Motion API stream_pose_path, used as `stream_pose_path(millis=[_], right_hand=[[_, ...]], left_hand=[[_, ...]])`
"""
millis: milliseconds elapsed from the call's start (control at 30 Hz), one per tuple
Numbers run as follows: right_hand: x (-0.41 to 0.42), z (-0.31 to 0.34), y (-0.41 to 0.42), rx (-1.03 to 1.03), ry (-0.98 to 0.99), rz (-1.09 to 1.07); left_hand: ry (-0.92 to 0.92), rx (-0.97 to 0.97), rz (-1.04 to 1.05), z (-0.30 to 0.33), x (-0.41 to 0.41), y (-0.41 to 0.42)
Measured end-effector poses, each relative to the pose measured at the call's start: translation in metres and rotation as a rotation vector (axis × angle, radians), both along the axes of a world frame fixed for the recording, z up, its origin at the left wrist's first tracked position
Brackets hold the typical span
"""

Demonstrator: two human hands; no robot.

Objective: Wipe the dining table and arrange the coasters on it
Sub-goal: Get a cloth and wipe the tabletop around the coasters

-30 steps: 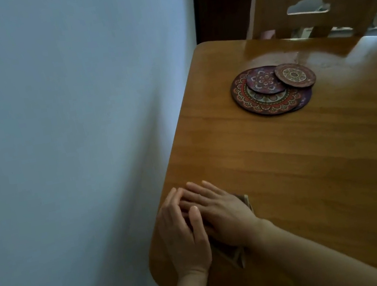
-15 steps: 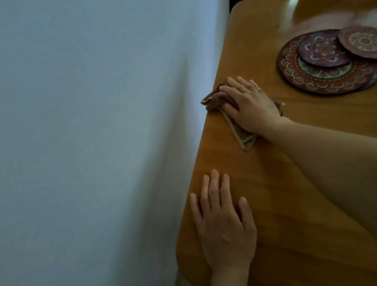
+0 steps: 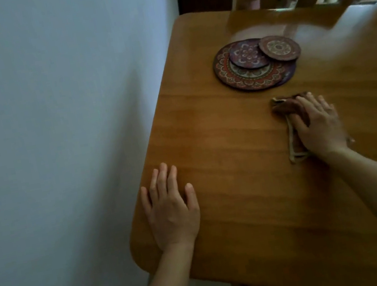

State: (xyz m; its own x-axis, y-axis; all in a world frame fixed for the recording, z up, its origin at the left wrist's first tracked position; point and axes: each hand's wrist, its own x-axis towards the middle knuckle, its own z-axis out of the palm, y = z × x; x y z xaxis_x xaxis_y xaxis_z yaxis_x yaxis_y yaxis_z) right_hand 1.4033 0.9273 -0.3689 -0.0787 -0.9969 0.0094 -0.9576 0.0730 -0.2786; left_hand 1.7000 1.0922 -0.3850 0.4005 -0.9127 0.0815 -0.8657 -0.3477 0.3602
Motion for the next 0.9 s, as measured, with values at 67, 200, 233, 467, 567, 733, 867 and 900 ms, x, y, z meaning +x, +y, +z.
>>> stream_pose_path(millis=[67,200,233,467,567,733,867,900], right_hand=[[-0.040,0.002,0.028,0.020,-0.004,-0.152],[-0.019,-0.002,0.075,0.026,0.020,-0.179],[-0.003,-0.001,0.087,0.029,0.016,-0.133],[0.070,0.003,0.187,0.077,-0.031,0.668],[0.009,0.004,0.192,0.128,0.038,0.959],[-0.146,0.016,0.188,0.255,0.126,0.779],[-0.259,0.029,0.200,0.291,0.270,0.402],[-0.285,0.032,0.205,0.304,0.288,0.309]], left_hand=[[-0.016,0.004,-0.006,0.000,-0.002,-0.001],[-0.038,0.050,-0.018,-0.001,-0.002,-0.003],[-0.043,0.055,-0.016,0.000,-0.002,-0.002],[0.087,0.101,-0.017,0.010,0.004,-0.004],[0.266,0.204,0.020,0.028,0.005,-0.006],[0.167,0.234,-0.141,0.045,-0.095,0.006],[0.130,0.273,-0.435,0.057,-0.214,0.009],[0.135,0.305,-0.471,0.060,-0.242,0.009]])
